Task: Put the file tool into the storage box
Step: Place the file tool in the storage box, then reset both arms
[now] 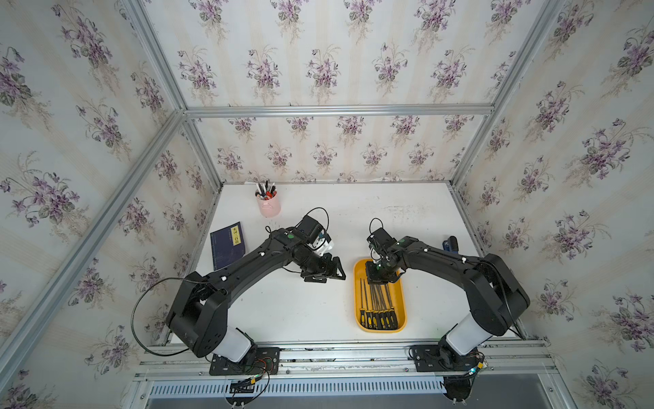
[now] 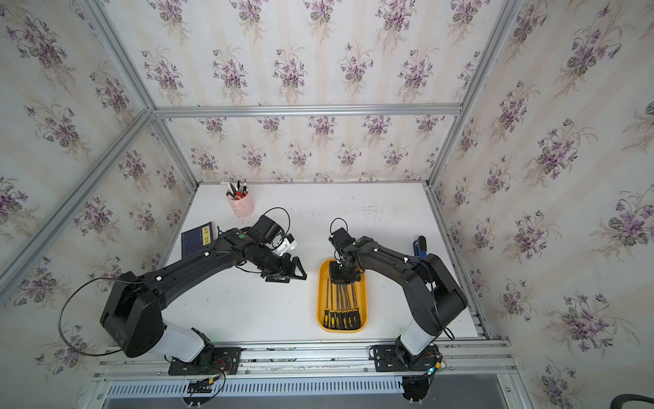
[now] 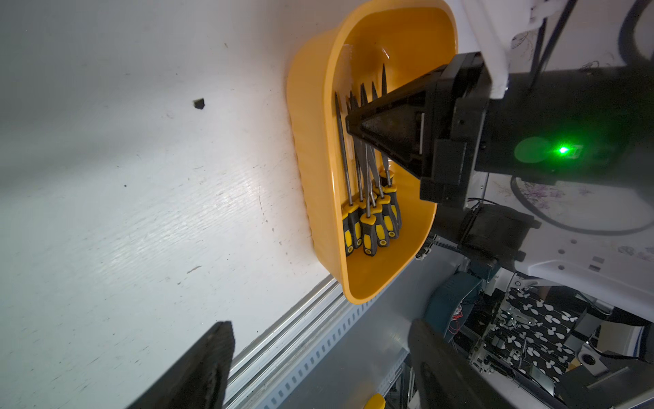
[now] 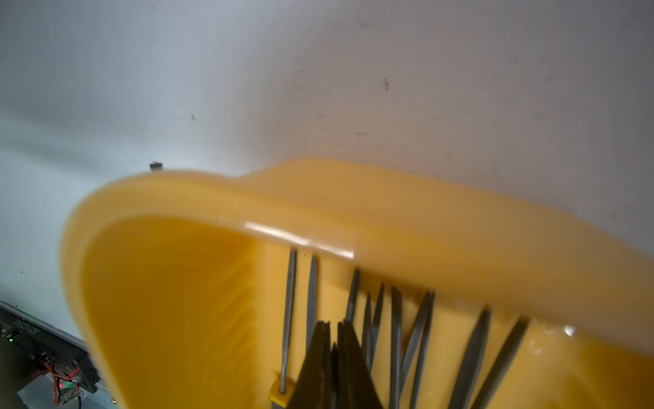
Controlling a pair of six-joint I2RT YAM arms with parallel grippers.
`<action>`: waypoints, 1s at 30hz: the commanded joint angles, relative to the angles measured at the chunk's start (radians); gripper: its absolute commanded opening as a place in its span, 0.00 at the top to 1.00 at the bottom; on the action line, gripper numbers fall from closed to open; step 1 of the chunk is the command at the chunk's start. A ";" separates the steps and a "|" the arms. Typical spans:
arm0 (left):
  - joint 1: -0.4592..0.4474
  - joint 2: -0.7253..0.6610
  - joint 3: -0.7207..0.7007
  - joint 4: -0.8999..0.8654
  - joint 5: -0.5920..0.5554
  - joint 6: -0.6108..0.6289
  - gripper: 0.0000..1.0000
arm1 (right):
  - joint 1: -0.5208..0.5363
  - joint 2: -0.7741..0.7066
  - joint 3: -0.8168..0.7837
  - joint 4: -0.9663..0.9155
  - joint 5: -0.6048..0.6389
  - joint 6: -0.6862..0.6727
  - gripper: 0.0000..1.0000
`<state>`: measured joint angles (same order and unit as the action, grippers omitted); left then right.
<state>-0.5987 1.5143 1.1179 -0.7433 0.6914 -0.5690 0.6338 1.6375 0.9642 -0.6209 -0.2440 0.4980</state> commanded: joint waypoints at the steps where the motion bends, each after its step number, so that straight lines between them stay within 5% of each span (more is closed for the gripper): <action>1: 0.002 0.005 -0.002 0.002 0.000 0.006 0.18 | 0.001 0.001 -0.005 0.007 0.029 -0.001 1.00; 16: 0.009 0.006 -0.005 0.002 0.011 0.014 0.17 | 0.002 -0.027 0.009 0.007 0.028 0.000 0.78; 30: 0.022 -0.020 0.052 -0.028 -0.014 0.024 0.16 | -0.008 -0.114 0.168 -0.085 0.076 -0.012 0.70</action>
<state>-0.5846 1.5116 1.1507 -0.7521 0.6930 -0.5648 0.6312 1.5433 1.0943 -0.6735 -0.1986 0.4980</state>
